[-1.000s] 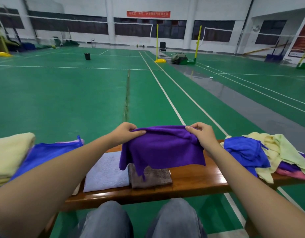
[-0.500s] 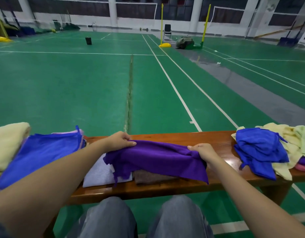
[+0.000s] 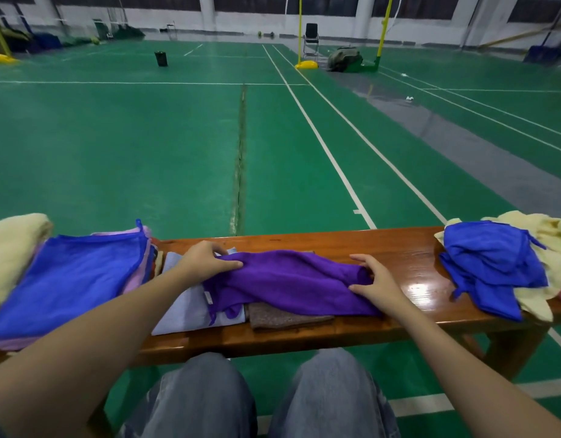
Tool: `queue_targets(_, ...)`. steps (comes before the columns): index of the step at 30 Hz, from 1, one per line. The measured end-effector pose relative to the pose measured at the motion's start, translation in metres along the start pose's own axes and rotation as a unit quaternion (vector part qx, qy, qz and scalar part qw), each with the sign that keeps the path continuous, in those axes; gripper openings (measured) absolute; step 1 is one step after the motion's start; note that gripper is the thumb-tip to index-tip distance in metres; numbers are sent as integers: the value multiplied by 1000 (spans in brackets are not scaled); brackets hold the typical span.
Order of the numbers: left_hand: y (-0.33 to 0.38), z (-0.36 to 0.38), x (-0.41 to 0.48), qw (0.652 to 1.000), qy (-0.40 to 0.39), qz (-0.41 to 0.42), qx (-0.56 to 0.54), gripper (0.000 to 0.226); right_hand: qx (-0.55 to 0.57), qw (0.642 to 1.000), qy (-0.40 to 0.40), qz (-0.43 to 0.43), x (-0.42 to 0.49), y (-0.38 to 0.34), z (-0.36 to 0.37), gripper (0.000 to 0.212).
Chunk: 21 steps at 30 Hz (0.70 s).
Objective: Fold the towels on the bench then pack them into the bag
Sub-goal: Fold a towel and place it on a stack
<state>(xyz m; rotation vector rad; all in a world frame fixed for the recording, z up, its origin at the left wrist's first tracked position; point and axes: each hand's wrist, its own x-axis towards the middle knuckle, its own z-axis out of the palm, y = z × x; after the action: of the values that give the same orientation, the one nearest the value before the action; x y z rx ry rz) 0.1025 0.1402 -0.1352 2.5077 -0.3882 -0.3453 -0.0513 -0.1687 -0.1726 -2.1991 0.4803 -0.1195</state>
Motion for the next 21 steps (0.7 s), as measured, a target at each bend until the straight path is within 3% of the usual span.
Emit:
queue_targets(3, -6, -8, -4, 999, -11, -28, -16, 34, -30, 999, 3, -13, 3, 1, 5, 60)
queue_targets(6, -10, -17, -10, 998, -13, -45, -42, 13, -32, 998, 48, -38, 4, -1, 9, 28)
queue_targets(9, -10, -25, -15, 997, 12, -42, -66, 19, -7, 992, 112, -52, 4, -4, 7, 4)
queue_targets(15, 0, -47, -20, 967, 80, -45, -238, 12, 186, 961, 205, -22, -8, -34, -27, 12)
queue_targets(21, 12, -64, -33, 937, 50, -9, -345, 16, 265, 931, 252, -17, -18, -63, -54, 14)
